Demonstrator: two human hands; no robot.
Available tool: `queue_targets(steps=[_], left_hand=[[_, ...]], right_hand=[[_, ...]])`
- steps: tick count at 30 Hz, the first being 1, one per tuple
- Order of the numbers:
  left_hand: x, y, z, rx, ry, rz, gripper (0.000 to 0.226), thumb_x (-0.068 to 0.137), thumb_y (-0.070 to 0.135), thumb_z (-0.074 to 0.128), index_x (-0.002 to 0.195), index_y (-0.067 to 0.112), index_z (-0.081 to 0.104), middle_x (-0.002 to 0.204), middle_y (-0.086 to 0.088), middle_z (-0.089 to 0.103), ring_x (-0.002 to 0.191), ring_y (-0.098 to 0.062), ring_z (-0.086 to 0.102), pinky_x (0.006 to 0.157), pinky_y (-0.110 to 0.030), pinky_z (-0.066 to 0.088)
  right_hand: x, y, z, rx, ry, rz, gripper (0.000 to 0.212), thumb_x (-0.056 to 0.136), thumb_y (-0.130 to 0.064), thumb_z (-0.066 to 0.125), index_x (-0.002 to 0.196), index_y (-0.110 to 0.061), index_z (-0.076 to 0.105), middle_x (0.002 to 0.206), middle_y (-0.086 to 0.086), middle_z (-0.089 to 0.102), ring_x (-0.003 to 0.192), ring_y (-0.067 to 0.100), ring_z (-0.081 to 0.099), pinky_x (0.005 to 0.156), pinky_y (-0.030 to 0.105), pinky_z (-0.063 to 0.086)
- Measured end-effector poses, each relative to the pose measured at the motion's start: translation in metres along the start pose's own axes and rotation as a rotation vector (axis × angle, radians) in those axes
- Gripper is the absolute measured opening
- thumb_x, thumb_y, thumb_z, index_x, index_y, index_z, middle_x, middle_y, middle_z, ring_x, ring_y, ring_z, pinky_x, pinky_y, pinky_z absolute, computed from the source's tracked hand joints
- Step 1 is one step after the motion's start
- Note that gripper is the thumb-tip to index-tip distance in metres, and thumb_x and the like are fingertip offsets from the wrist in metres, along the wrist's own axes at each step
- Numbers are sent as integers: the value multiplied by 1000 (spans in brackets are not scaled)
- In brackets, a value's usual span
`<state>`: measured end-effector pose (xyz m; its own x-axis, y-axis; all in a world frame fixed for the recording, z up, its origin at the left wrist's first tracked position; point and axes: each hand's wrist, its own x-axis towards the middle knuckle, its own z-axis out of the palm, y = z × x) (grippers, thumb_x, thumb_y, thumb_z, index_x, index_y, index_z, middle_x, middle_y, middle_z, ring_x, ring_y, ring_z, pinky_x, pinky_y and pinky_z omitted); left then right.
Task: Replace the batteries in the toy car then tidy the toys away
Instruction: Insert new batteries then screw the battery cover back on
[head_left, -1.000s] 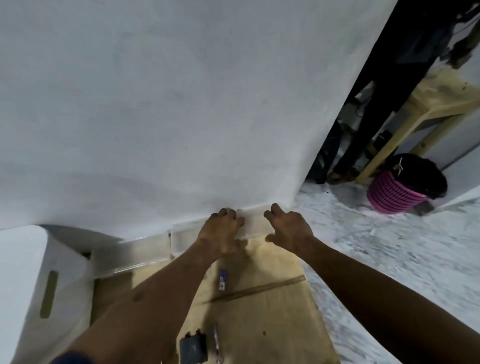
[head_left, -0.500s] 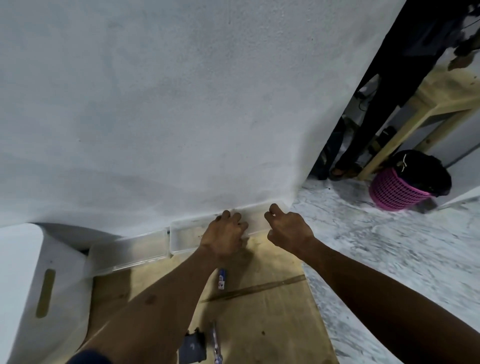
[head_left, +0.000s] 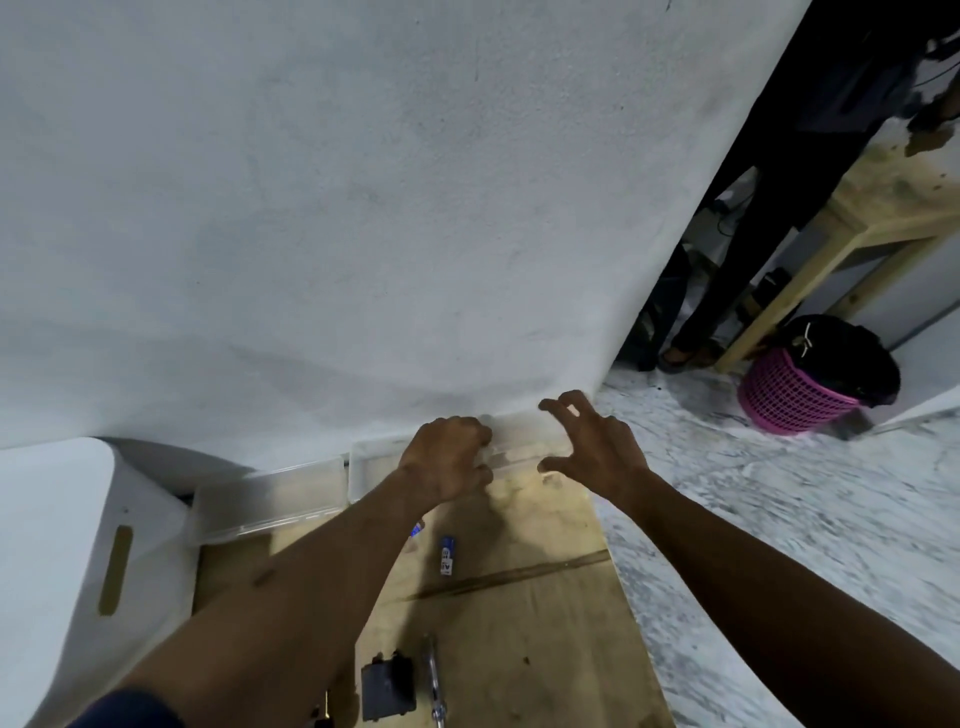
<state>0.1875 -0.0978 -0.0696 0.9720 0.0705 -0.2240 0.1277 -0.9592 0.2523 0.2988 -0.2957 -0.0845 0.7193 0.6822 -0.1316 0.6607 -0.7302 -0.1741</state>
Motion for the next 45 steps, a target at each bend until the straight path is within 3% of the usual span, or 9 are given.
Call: queue_targets(steps=[4, 7, 12, 19, 26, 29, 33, 37, 45], left_hand=[[2, -3, -8, -194, 96, -71, 33, 82, 35, 65, 111, 18, 70, 111, -1, 70, 106, -25, 62, 84, -31, 50], [4, -5, -12, -293, 155, -76, 38, 86, 27, 61, 123, 20, 68, 123, -2, 69, 113, -25, 61, 93, -32, 49], [7, -7, -13, -334, 192, -74, 46, 84, 24, 53, 127, 23, 67, 124, -1, 70, 115, -25, 62, 98, -33, 49], [5, -7, -13, -393, 201, -61, 39, 78, 19, 56, 111, 28, 74, 101, 0, 76, 93, -24, 68, 81, -34, 55], [0, -6, -11, -396, 190, -42, 42, 75, 26, 54, 112, 25, 74, 103, 0, 76, 95, -23, 68, 82, -34, 55], [0, -8, -3, -366, 192, -53, 38, 82, 21, 65, 119, 20, 72, 120, 1, 72, 109, -22, 66, 93, -31, 51], [-4, -7, 6, -302, 171, -43, 39, 82, 22, 68, 120, 24, 71, 125, 3, 69, 114, -20, 63, 96, -30, 49], [-7, -8, 15, -186, 81, -1, 44, 84, 31, 67, 128, 26, 65, 130, 4, 62, 120, -17, 55, 98, -31, 46], [-9, -10, 30, -19, 19, 64, 41, 90, 36, 61, 129, 21, 64, 130, 4, 56, 124, -16, 45, 91, -35, 49]], right_hand=[[-21, 9, 3, 156, 391, -202, 33, 81, -49, 75, 90, -23, 58, 91, -9, 59, 49, 14, 60, 49, 26, 47], [-9, -1, 18, 44, 273, -398, 30, 86, -51, 65, 77, -22, 63, 69, -6, 64, 52, 17, 61, 51, 25, 47], [37, -28, 22, -8, -60, -384, 24, 95, -44, 58, 102, -24, 70, 98, 2, 74, 89, 24, 67, 71, 27, 41], [61, -36, 32, 114, -334, -248, 21, 91, -43, 65, 103, -26, 70, 106, -7, 70, 98, 17, 64, 76, 23, 41], [26, -33, 17, 179, -72, -350, 22, 97, -31, 59, 115, -30, 71, 120, -6, 69, 106, 17, 63, 84, 28, 50], [-2, -27, 16, 214, 213, -443, 18, 91, -24, 66, 106, -21, 76, 100, -2, 74, 88, 15, 66, 70, 28, 56], [-22, -17, 14, 206, 502, -470, 15, 85, -16, 68, 98, -16, 75, 93, -2, 67, 83, 14, 59, 56, 18, 43], [-16, 0, 17, 171, 340, -332, 37, 79, -19, 67, 116, -19, 68, 113, 1, 62, 103, 20, 57, 82, 33, 48], [-5, 18, 33, 172, 78, -207, 42, 78, -29, 77, 119, -21, 69, 125, -4, 61, 114, 16, 57, 89, 32, 52]])
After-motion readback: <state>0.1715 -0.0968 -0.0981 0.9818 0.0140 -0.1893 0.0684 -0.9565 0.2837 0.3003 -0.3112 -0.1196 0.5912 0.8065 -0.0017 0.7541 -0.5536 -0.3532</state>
